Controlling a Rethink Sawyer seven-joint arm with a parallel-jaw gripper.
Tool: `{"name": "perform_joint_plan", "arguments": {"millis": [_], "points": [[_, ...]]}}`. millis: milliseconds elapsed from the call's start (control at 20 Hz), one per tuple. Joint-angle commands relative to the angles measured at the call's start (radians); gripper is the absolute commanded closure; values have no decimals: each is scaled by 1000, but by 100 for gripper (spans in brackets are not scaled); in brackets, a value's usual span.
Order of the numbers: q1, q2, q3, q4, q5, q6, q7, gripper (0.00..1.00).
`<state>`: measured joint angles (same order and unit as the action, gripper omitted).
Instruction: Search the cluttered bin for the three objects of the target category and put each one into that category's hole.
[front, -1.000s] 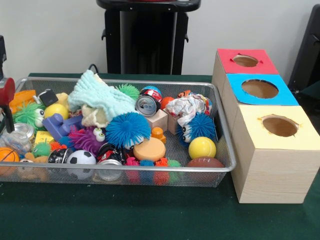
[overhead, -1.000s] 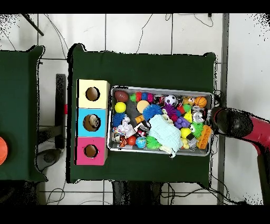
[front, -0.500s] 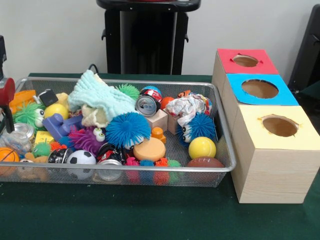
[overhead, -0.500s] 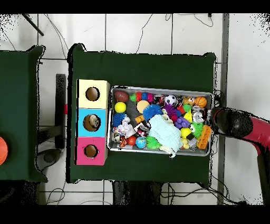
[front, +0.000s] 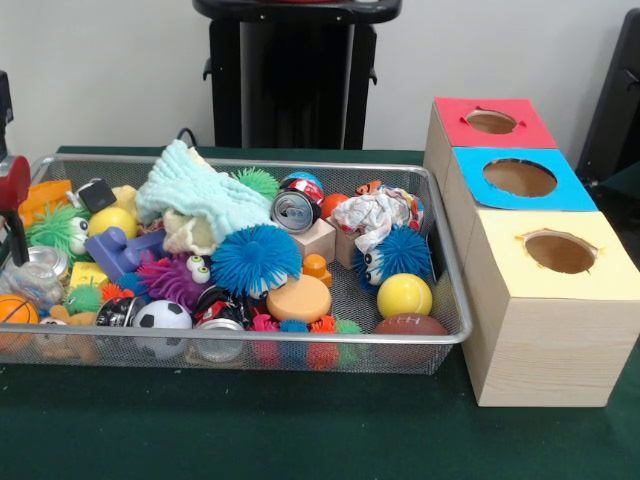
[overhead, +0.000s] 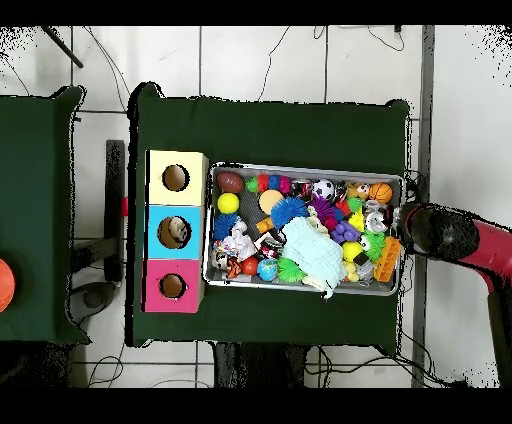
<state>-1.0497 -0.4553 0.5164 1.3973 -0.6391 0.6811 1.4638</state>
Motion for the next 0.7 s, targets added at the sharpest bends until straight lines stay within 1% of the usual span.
{"name": "perform_joint_plan", "arguments": {"millis": [50,250,400,700], "points": [[41,197,19,79,-62,-125,-65,0],[44,205,20,75,-59,-126,-61,0],[52,195,11,84,-58,-134,-35,0],[49,199,16,80,-59,-136,-43,0]]}}
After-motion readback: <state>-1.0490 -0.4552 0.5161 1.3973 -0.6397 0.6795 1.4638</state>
